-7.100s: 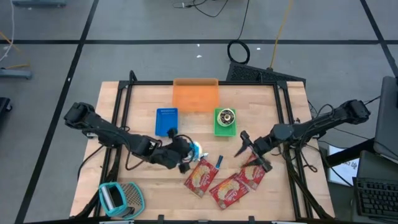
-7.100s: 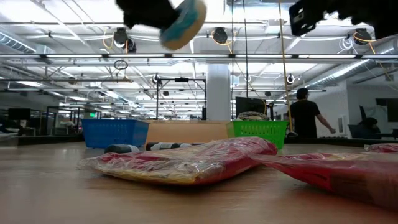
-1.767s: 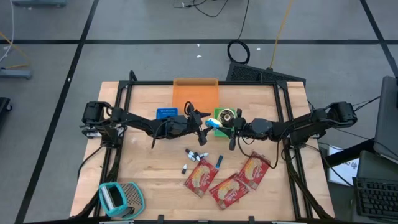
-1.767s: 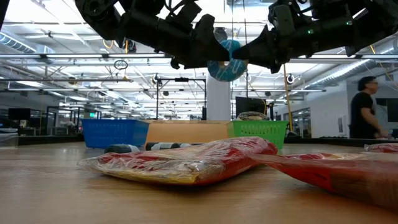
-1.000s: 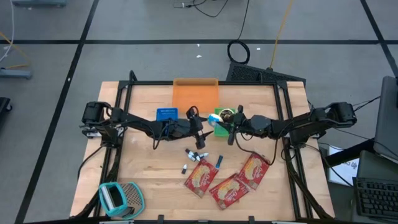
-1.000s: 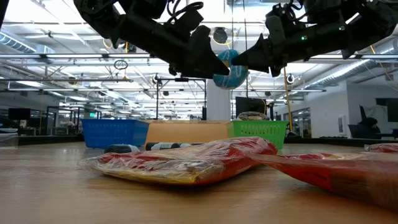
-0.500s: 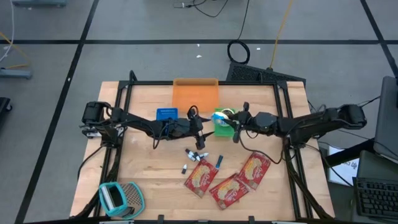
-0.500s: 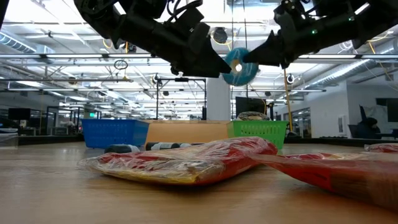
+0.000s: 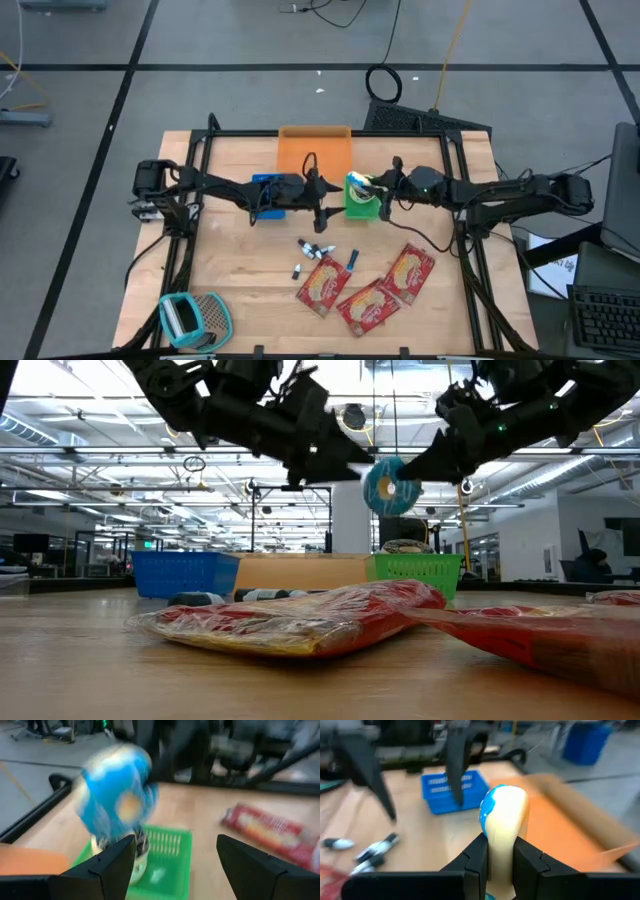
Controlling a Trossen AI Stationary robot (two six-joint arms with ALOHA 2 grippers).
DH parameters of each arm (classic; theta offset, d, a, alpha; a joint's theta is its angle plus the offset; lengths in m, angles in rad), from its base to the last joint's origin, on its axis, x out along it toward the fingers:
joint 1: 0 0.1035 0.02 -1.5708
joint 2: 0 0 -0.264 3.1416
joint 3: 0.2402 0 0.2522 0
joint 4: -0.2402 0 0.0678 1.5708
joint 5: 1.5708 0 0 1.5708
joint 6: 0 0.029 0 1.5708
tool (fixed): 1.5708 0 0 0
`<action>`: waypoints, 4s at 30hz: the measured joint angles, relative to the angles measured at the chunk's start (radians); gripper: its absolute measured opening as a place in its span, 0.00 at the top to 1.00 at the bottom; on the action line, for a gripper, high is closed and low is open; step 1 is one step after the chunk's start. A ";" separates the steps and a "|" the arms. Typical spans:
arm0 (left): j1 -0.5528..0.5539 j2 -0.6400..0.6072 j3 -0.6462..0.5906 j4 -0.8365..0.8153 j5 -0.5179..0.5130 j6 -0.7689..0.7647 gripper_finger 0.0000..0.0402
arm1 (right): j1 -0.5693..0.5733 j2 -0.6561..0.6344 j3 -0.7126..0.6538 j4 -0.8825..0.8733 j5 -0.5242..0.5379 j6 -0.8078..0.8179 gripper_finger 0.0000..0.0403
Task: Pick & Place Food Item
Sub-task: Put the blue doughnut into the green bin, then put the right red popcorn bag into the orange bin
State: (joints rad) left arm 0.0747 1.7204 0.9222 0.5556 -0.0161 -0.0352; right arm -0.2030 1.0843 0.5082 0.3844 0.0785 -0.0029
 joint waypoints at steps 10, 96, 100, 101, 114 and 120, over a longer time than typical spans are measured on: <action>0.015 -0.001 0.000 0.016 0.192 0.006 0.31 | -0.066 0.001 0.000 -0.178 -0.265 -0.037 0.87; 0.015 -0.001 0.000 -0.006 0.190 -0.022 0.31 | -0.063 0.212 -0.083 0.019 -0.266 0.069 0.49; 0.015 -0.001 0.000 -0.007 0.190 -0.022 0.31 | -0.063 0.196 -0.083 0.016 -0.207 0.069 0.49; 0.015 -0.001 0.000 -0.007 0.190 -0.022 0.31 | -0.062 0.188 -0.083 0.014 -0.198 0.068 0.49; 0.015 -0.001 0.000 -0.007 0.190 -0.022 0.31 | 0.021 0.069 -0.083 -0.083 0.116 -0.042 0.51; 0.015 -0.001 0.000 -0.008 0.190 -0.022 0.31 | 0.054 0.048 -0.083 -0.137 0.240 -0.067 0.51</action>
State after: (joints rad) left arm 0.0902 1.7195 0.9222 0.5480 0.1738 -0.0574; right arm -0.1492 1.1326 0.4252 0.2473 0.3185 -0.0702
